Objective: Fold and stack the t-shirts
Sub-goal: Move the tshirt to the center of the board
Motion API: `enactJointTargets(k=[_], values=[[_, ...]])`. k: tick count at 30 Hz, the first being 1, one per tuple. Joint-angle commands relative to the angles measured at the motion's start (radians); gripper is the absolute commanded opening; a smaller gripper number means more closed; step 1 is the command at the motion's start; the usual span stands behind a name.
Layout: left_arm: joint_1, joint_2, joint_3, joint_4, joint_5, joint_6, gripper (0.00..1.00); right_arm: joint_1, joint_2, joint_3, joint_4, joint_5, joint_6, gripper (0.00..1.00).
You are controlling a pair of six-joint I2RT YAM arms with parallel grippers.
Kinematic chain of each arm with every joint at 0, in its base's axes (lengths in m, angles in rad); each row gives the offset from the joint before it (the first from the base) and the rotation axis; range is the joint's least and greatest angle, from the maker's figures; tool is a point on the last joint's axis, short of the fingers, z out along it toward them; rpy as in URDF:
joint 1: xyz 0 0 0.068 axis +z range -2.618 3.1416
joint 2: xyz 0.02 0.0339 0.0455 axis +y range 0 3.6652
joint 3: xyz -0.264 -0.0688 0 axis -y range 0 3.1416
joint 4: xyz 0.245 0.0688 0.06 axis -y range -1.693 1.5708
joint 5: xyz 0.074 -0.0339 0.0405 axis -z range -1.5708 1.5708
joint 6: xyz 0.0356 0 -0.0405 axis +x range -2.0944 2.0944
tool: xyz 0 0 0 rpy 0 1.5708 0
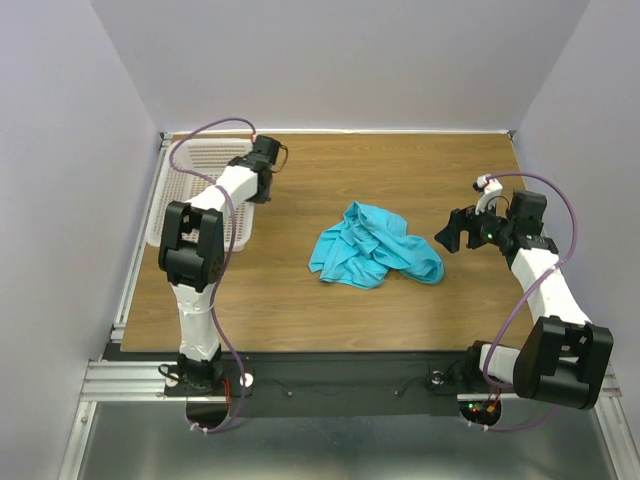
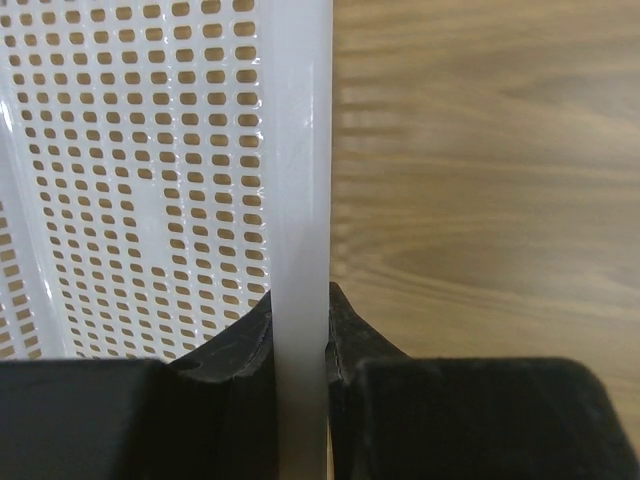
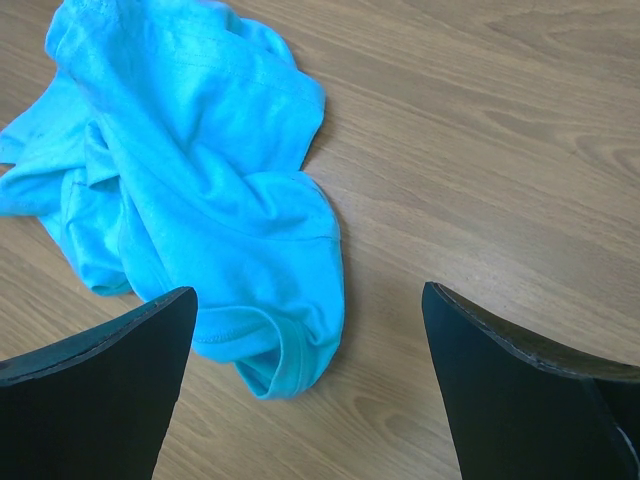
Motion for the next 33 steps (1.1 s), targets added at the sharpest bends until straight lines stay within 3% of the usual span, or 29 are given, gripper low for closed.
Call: enactJointTargets(k=[1, 15, 28, 30, 32, 33], values=[[0.067, -0.013, 0.109, 0.032, -0.044, -0.031, 0.0, -0.008, -0.007, 0.006, 0.037, -0.024, -0.007, 1.0], [0.171, 0.289, 0.583, -0.104, -0.091, 0.044, 0.0, -0.008, -0.001, 0.002, 0.037, -0.033, -0.011, 1.0], [0.209, 0.357, 0.604, -0.064, 0.008, 0.181, 0.0, -0.009, 0.008, -0.003, 0.035, -0.043, -0.013, 1.0], [0.211, 0.363, 0.611, -0.061, 0.005, 0.184, 0.06, -0.009, 0.01, -0.003, 0.035, -0.042, -0.013, 1.0], [0.211, 0.365, 0.617, -0.054, 0.008, 0.189, 0.22, -0.009, 0.01, -0.003, 0.035, -0.043, -0.013, 1.0], [0.212, 0.365, 0.62, -0.052, 0.008, 0.19, 0.36, -0.009, 0.01, -0.003, 0.035, -0.045, -0.016, 1.0]])
